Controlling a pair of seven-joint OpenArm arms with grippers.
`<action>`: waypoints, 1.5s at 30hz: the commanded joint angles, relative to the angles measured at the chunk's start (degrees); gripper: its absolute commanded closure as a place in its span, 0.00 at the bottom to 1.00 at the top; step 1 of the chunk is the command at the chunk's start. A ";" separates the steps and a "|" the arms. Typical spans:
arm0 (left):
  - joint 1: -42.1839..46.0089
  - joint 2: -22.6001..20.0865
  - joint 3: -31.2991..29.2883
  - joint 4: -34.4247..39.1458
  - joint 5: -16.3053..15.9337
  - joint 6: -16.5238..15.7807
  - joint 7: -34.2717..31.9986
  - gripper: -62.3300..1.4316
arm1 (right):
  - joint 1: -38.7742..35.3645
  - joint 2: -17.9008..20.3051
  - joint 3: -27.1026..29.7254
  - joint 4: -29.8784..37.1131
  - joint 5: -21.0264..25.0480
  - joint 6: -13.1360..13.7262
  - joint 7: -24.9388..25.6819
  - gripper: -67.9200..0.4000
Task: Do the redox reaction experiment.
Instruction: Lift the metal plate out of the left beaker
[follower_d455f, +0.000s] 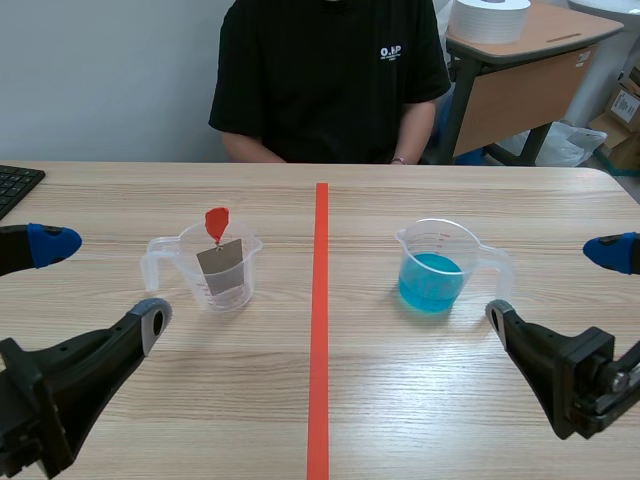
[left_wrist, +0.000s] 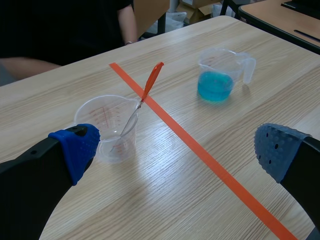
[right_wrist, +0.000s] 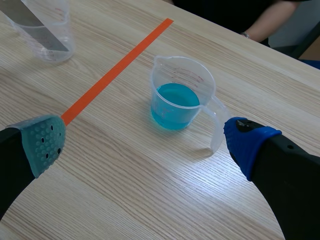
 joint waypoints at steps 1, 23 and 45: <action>-0.17 0.31 0.11 1.25 -0.37 0.31 -0.63 0.00 | 0.48 0.76 0.24 0.87 0.39 -0.20 1.05 0.00; 2.08 0.26 -0.68 1.22 4.94 3.85 -0.61 0.00 | 0.48 0.76 0.24 0.87 0.37 -0.20 1.03 0.00; 18.27 2.80 -9.70 -21.53 6.34 8.07 -1.57 0.00 | 5.66 0.94 0.22 0.87 -2.27 1.25 1.25 0.00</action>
